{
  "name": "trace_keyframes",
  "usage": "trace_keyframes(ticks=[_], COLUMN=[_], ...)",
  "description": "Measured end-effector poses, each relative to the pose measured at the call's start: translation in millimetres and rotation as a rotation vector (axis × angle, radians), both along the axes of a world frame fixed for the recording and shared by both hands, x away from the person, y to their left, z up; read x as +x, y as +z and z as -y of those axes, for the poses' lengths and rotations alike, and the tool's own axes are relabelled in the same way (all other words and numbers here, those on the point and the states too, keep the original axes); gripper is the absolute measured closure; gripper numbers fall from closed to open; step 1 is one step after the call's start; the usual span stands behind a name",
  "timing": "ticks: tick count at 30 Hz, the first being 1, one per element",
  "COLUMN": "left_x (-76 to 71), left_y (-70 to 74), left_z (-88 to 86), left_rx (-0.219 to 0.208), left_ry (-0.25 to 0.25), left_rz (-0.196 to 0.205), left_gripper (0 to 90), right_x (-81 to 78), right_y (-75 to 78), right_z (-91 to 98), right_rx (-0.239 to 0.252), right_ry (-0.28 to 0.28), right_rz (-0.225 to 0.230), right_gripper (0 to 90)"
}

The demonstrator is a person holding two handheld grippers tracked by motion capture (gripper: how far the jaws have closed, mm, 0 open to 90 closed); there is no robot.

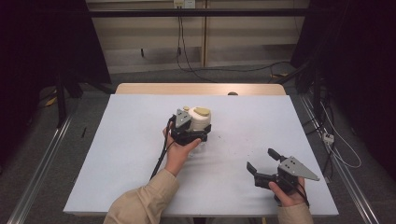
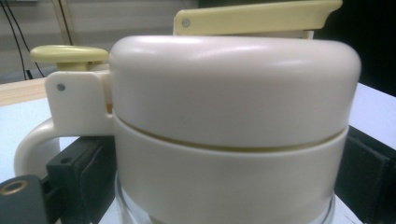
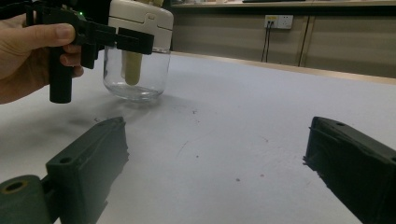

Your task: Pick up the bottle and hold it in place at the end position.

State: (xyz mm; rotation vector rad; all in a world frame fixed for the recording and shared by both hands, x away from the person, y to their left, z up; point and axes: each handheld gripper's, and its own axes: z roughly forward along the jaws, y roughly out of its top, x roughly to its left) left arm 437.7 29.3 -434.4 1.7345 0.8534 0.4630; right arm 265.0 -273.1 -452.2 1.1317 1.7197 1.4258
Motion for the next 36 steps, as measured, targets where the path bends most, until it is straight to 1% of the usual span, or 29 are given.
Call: trace_keyframes(ticks=[8,11,12,18,23,27,32,36], left_x=[2.8,3.1,3.8,4.2,4.5,5.4,6.5,6.6], left_y=[-2.5,-2.8,-3.0,-4.0,-3.9,-4.2,-5.2,-5.1], left_z=[0.2,0.1,-0.8,-0.4,-0.3,-0.9,-1.4,-0.7], left_rx=[0.011,0.007,0.013,0.000,0.001,-0.002,0.011,0.005], left_ry=[0.012,0.018,0.020,0.026,0.026,0.036,0.038,0.042], left_rz=[-0.001,-0.004,-0.006,-0.018,-0.016,-0.019,-0.015,-0.013], left_gripper=[5.7,5.7,5.7,5.7,5.7,5.7,5.7,5.7], right_x=[0.0,-0.1,-0.1,-0.1,-0.1,-0.2,-0.1,0.0], right_y=[0.1,0.1,0.1,0.1,0.2,0.3,0.2,0.1], right_z=[-0.1,-0.1,-0.2,-0.1,-0.1,0.2,-0.2,-0.4], right_rx=[0.000,0.000,0.000,0.000,0.000,-0.003,0.000,-0.001], right_ry=[0.001,0.001,0.002,0.002,0.001,0.000,0.003,0.004], right_rz=[0.002,0.001,0.002,0.001,0.002,0.003,0.002,0.002], right_gripper=[5.2,5.2,5.2,5.2,5.4,5.4,5.5,5.4])
